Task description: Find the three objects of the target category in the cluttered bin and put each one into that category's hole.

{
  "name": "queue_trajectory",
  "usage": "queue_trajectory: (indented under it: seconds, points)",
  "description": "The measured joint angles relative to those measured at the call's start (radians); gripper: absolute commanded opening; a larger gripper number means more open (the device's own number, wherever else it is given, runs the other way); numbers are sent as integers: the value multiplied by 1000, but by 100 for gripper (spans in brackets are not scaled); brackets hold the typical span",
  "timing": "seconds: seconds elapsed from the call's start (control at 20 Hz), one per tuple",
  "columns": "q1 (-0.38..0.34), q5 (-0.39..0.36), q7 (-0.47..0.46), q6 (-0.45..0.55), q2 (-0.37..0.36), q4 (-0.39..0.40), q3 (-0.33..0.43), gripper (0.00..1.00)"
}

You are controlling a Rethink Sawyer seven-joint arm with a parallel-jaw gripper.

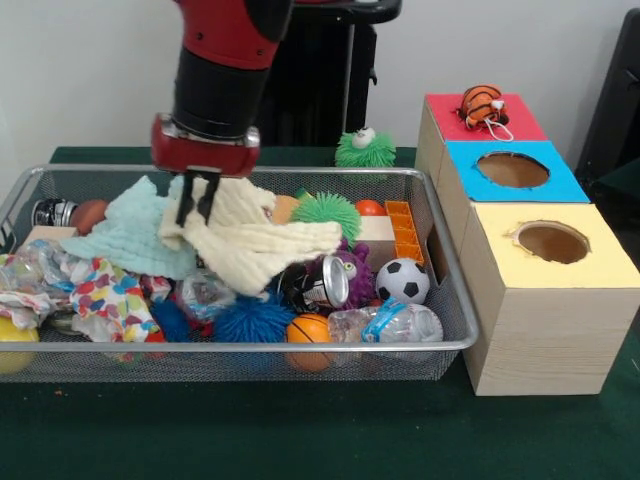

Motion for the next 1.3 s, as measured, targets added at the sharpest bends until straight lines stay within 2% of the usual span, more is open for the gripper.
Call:
queue_trajectory:
  seconds: [0.1,0.45,1.3]
  points:
    - [-52,-13,0,0,-14,-1,8,0]
    - [-131,-55,0,1,-34,-8,21,0]
    - [-213,-145,0,50,-69,-17,112,0]
